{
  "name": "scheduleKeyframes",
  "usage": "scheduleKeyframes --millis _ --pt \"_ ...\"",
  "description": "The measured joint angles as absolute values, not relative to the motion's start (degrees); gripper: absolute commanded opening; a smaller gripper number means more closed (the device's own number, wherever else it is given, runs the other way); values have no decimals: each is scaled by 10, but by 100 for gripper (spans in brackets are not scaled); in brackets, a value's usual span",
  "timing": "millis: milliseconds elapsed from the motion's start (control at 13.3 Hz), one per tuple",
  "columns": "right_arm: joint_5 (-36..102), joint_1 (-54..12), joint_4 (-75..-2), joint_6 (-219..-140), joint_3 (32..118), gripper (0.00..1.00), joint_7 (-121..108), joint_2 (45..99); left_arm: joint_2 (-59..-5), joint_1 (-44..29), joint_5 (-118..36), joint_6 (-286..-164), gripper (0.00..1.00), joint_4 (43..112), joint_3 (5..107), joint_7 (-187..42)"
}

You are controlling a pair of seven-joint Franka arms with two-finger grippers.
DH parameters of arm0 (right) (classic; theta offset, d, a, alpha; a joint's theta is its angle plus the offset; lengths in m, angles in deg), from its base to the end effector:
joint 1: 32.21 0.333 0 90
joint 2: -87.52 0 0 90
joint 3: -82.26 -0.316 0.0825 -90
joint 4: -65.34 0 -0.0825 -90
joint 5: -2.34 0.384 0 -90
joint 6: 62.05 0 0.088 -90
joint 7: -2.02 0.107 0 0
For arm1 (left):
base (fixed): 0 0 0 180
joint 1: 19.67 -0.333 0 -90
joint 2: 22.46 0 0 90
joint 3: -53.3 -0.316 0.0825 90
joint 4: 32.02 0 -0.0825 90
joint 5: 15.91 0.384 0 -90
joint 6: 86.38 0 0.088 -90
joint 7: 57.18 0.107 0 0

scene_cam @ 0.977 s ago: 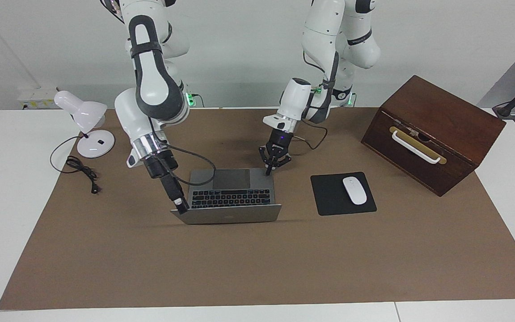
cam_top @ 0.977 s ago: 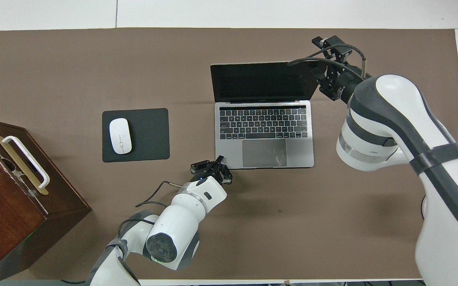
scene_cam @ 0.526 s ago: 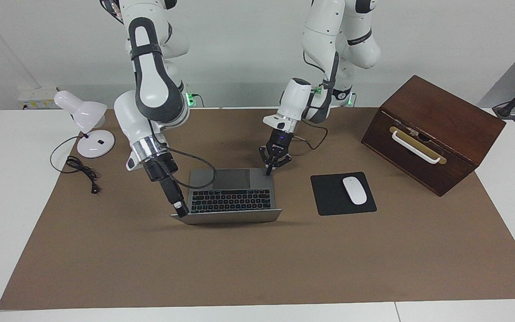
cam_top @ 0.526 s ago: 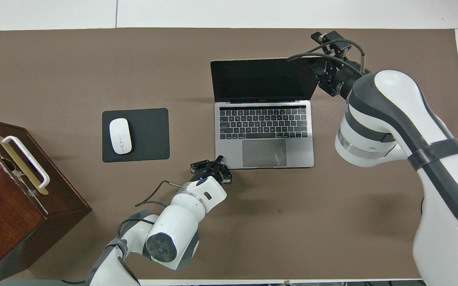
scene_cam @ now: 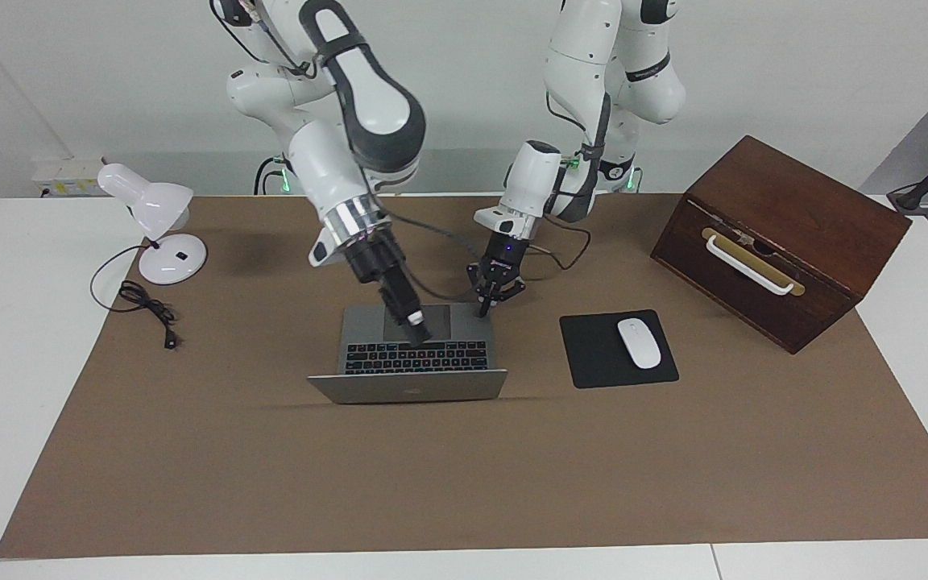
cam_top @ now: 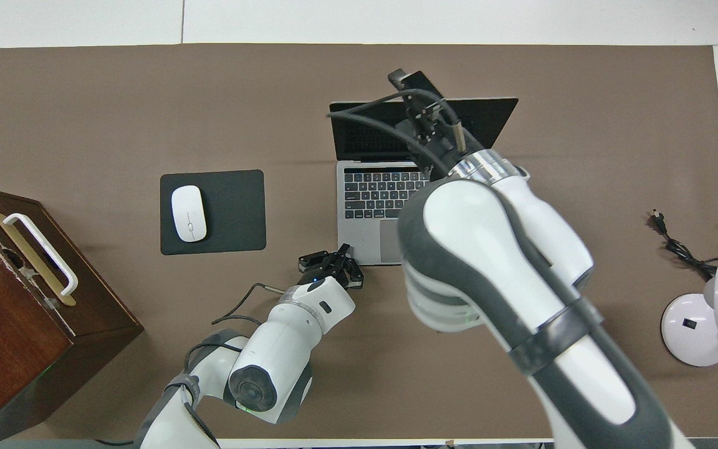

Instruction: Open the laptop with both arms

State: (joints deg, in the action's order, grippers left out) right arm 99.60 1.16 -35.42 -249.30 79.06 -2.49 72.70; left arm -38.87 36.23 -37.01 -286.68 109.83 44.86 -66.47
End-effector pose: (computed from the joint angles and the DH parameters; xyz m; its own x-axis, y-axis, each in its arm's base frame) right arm 0.5614 0.2881 0.4723 0.4814 -0.8765 -0.0022 -0.3902 -0.2120 -0.8960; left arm 0.3813 -0.3522 0.2665 0.7552 -0.1514 0.6377 -0.3530 -0.9138 0.2011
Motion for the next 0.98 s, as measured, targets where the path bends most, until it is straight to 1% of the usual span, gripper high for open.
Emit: scheduleKeyframes --millis 75,150,376,526,677,827,977 --pt "994 25 -355 -2510 790 100 -52 731 -389 362 -372 -2867 0 1098 446 -665" --pt "994 24 -357 -2513 792 100 -93 734 -389 362 -375 -2867 0 1097 440 -665" --pt "994 -22 -367 -2502 798 100 -257 738 -385 361 -388 -2867 0 1089 429 -665" --pt "994 -58 -373 -2472 799 100 -363 739 -374 361 -404 -2867 0 1088 429 -665" --pt "994 -72 -378 -2463 799 100 -436 740 -364 361 -415 -2865 0 1088 429 -665" --pt "994 -74 -384 -2463 799 100 -484 741 -349 358 -421 -2840 0 1088 428 -665" --pt "994 -74 -390 -2463 799 100 -500 742 -322 339 -422 -2784 0 1088 426 -665"
